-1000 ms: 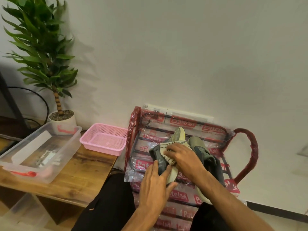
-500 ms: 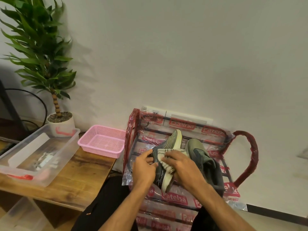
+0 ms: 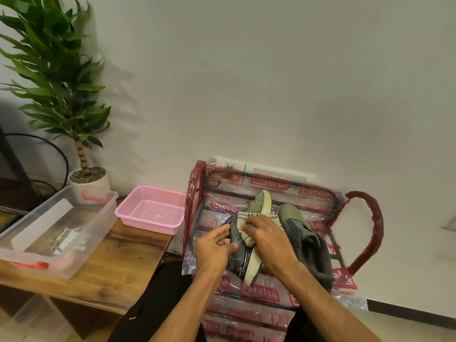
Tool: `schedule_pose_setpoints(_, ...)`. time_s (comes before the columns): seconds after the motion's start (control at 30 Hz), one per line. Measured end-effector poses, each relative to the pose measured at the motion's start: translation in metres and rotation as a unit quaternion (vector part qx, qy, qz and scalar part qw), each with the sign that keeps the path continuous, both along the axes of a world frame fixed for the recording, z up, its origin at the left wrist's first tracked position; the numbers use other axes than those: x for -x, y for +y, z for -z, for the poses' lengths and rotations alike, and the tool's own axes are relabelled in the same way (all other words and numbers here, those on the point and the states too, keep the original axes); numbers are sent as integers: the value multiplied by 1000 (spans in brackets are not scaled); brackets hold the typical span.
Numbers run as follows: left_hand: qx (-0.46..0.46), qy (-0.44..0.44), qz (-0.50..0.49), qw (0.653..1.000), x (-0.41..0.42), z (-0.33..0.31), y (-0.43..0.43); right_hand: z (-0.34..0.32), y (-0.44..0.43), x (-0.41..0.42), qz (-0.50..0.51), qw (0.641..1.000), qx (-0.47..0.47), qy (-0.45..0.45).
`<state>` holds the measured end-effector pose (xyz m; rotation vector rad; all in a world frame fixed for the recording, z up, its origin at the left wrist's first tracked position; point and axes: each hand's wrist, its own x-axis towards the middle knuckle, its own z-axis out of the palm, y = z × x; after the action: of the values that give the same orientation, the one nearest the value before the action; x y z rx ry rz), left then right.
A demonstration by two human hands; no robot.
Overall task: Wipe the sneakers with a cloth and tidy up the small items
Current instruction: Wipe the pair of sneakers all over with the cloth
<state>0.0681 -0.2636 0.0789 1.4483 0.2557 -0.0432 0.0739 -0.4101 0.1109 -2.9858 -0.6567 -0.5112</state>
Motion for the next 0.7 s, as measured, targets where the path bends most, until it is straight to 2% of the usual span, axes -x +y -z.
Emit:
schedule_pose_setpoints(0.13,32,12,-1,999,-1,2,4,-2,-3,6,-101,994,30,34)
schedule_pose_setpoints(0.3,46,19,-1,999,-4,3,1,-11,-6,-8,-59,995,75,20)
schedule_pose_setpoints(0.43,64,33,-8,997,-5,2,2,-6,0,9,-131,990,44,32)
schedule_pose_setpoints(0.6,84,34,-12,996,-2,3,-3,-8,3,-9,-30,997,69,8)
schedule_pose_setpoints(0.7,88,35,-24,995,-2,1,-1,-8,8,-8,-53,996,65,33)
